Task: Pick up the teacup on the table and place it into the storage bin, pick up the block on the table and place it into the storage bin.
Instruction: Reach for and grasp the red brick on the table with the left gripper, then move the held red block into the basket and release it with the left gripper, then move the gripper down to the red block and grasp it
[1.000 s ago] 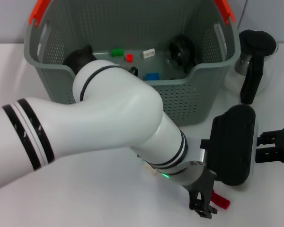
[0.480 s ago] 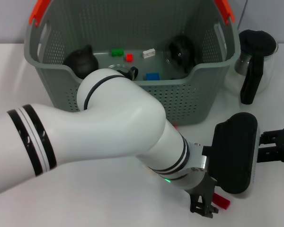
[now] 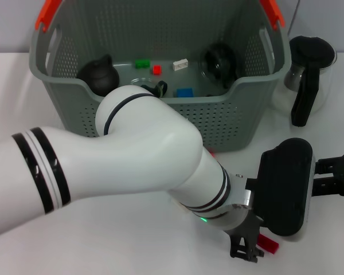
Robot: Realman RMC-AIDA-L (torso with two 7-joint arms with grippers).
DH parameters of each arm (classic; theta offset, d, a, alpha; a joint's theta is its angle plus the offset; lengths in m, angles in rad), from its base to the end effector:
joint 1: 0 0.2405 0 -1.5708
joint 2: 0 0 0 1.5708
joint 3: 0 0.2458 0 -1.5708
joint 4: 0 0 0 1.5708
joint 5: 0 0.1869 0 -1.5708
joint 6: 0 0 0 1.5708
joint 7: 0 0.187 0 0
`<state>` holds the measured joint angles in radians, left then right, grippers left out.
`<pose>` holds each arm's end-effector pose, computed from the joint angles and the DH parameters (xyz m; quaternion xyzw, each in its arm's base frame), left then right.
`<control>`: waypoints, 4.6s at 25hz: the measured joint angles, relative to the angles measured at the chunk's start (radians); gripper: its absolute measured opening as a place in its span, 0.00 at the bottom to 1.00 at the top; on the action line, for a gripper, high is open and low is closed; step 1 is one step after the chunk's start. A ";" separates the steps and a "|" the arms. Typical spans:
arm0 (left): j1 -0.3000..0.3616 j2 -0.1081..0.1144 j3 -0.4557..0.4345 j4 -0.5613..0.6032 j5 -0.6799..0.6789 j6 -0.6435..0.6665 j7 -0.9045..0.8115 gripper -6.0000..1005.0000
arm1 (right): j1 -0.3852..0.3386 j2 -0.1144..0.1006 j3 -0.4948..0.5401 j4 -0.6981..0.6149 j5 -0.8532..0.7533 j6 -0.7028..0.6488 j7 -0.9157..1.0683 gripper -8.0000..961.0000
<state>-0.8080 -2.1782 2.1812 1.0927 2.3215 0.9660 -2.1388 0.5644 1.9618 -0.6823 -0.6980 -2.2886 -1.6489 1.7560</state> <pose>-0.1056 0.2686 -0.2055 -0.9745 0.1660 0.1494 0.0211 0.2684 0.3115 -0.0033 -0.9257 0.3593 0.0978 0.0663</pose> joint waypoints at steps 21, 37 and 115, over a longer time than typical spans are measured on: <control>-0.042 0.000 0.005 -0.067 -0.054 -0.024 -0.005 0.40 | 0.000 0.002 -0.001 0.000 0.000 0.013 -0.001 0.72; -0.051 0.000 0.009 -0.063 -0.054 0.008 -0.007 0.26 | 0.003 0.003 -0.002 0.000 0.000 0.015 0.000 0.71; 0.385 0.009 -1.088 -0.076 -0.482 0.986 0.658 0.90 | 0.068 0.000 0.024 -0.011 -0.156 0.045 0.071 0.69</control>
<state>-0.4233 -2.1695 1.0936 1.0168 1.8397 1.9515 -1.4811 0.6328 1.9623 -0.6578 -0.7095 -2.4444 -1.6039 1.8269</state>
